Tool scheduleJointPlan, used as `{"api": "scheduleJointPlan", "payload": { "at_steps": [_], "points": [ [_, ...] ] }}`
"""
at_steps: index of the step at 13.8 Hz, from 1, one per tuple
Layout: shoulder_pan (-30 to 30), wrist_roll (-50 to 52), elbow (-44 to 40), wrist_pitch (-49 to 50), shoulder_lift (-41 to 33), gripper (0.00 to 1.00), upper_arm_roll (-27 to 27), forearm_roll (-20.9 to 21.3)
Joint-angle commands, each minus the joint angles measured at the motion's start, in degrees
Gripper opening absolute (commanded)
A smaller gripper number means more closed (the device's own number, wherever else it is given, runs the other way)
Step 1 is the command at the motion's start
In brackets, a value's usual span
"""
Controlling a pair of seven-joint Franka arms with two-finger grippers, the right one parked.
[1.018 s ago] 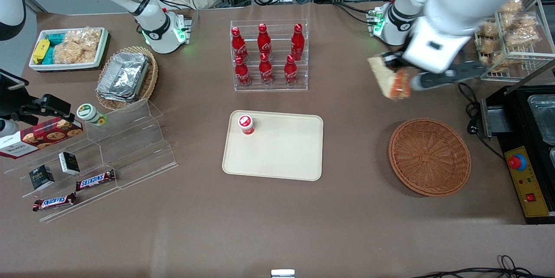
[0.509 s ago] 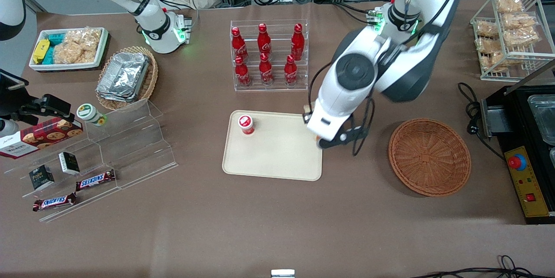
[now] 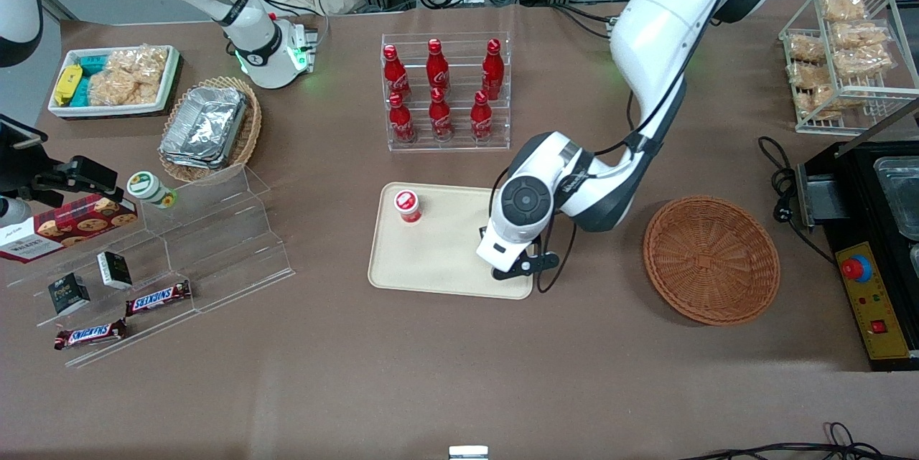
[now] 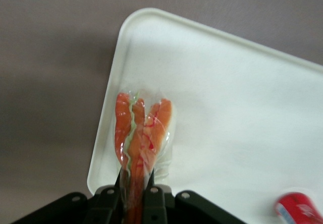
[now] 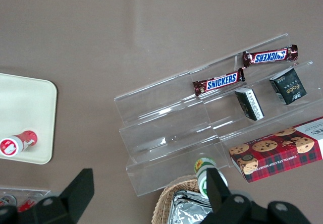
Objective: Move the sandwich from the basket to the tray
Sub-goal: 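Carry the sandwich over the cream tray and lower it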
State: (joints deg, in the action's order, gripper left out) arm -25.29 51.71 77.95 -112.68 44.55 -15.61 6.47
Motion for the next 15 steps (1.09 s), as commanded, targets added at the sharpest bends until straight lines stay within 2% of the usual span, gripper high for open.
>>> {"api": "scheduleJointPlan", "payload": {
  "at_steps": [1,2,3,4,5,6,11,15],
  "points": [
    [-0.73,0.06,-1.4,0.09,2.12,0.11,0.23,2.67],
    [-0.73,-0.03,-1.49,0.01,2.56,0.16,0.23,2.67],
    [-0.64,-0.03,-1.57,-0.52,2.65,0.33,0.23,2.67],
    [-0.64,0.31,-1.75,-0.7,2.48,0.63,0.32,2.67],
    [-0.64,0.93,-1.93,-0.7,2.04,0.78,0.32,2.67],
    [-0.55,1.11,-2.1,-0.7,1.43,1.0,0.32,2.67],
    [-0.03,11.63,-1.93,0.53,-8.57,1.0,0.76,3.89],
    [3.48,17.02,-1.66,8.51,-19.82,1.0,1.46,4.43]
  ]
}}
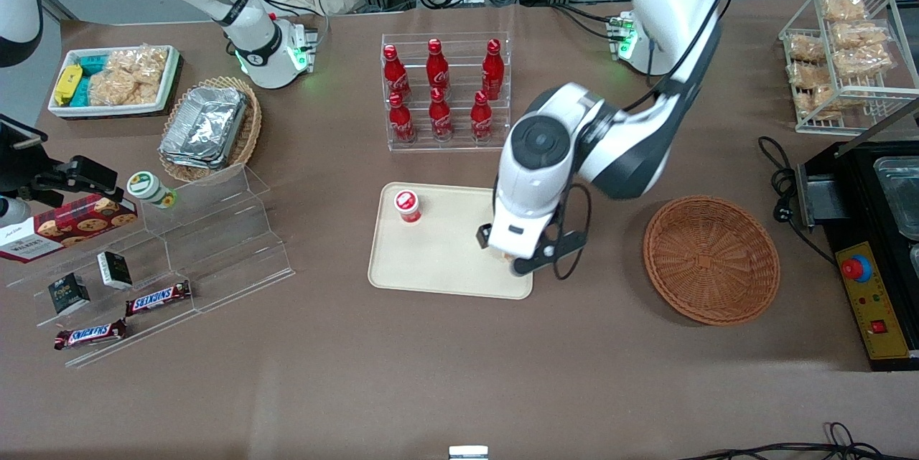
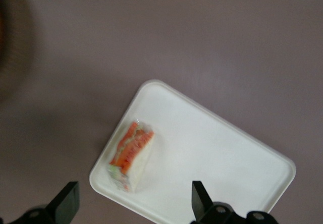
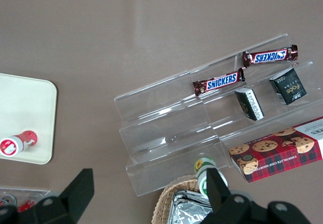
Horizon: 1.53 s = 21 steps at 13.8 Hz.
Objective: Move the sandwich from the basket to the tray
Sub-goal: 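Open the left gripper to release the sandwich and withdraw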
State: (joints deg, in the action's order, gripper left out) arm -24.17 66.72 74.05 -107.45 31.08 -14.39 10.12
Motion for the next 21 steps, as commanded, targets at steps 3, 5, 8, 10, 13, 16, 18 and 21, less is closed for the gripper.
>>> {"api": "scheduleJointPlan", "payload": {
  "at_steps": [3,5,8,10,13,16,18,21],
  "points": [
    [6.67,0.96,2.33,10.4,-12.69,1.0,0.15,0.17],
    [10.53,-3.49,2.42,10.94,-15.51,1.0,0.15,-0.45],
    [17.13,-14.2,2.41,14.71,-18.84,1.0,0.14,-4.13],
    [20.55,-22.21,2.42,17.7,-20.0,1.0,0.24,-4.58],
    [21.71,-33.11,2.68,20.16,-21.14,1.0,2.86,-5.63],
    [20.84,-45.67,4.6,21.31,-23.33,1.0,9.53,-7.56],
    [20.57,-53.23,7.24,21.05,-25.7,1.0,13.4,-8.1],
    [20.57,-61.86,10.75,20.44,-28.43,1.0,18.42,-9.41]
  ]
}}
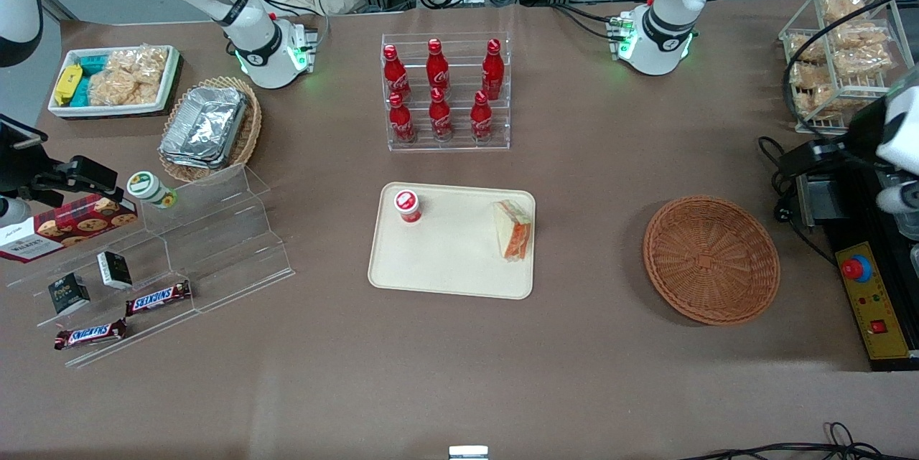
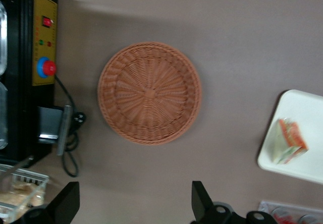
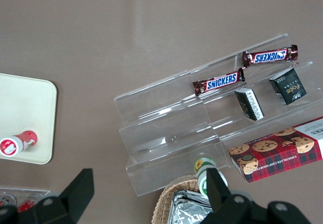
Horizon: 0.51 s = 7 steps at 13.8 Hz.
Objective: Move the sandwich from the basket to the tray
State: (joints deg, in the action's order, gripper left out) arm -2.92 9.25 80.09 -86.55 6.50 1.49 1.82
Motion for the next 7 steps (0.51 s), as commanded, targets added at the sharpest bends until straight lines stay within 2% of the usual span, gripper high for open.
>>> {"api": "scheduleJointPlan", "payload": {
  "at_steps": [1,7],
  "points": [
    [-0.51,-5.02,6.03,-1.16,-4.56,1.0,2.99,-1.38],
    [0.37,-5.12,18.59,-10.2,-11.06,1.0,3.35,-1.47]
  ]
}}
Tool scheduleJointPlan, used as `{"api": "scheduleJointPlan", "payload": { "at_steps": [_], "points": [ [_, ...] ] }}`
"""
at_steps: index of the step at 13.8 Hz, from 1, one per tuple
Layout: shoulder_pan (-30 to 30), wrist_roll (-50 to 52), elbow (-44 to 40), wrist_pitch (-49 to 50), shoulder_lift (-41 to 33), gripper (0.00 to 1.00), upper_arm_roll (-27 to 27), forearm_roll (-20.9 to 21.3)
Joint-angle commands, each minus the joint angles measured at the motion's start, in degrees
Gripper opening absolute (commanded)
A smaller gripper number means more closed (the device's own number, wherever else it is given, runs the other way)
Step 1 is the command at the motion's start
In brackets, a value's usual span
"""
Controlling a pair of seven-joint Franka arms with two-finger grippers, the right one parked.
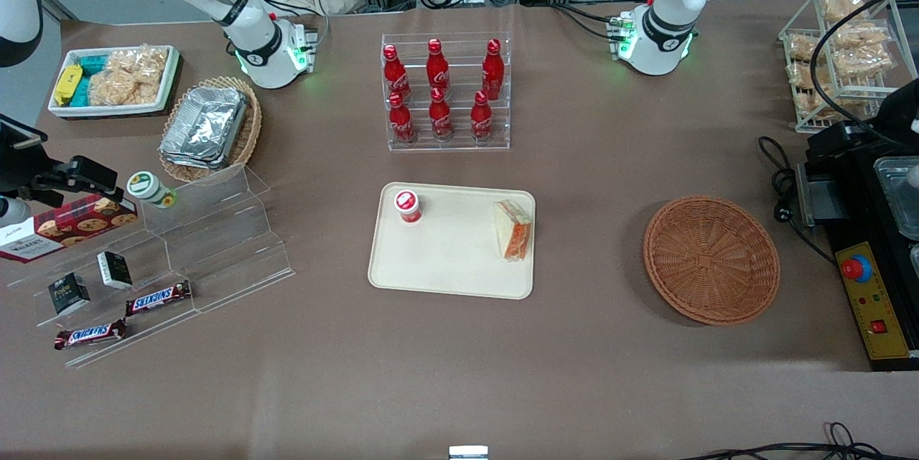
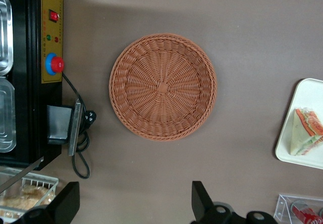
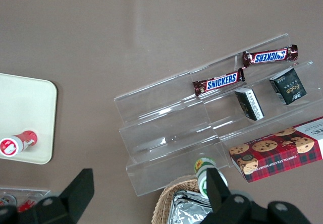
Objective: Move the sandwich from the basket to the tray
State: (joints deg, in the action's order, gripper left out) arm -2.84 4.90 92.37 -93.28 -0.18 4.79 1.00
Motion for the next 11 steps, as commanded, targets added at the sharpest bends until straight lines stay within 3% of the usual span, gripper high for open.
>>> {"api": "scheduleJointPlan", "payload": {
  "at_steps": [1,11],
  "points": [
    [0.9,-0.68,7.03,-4.01,-4.74,1.0,-0.04,-0.65],
    [0.99,-0.51,5.98,-2.78,-4.3,1.0,-0.39,-0.82]
  ]
}}
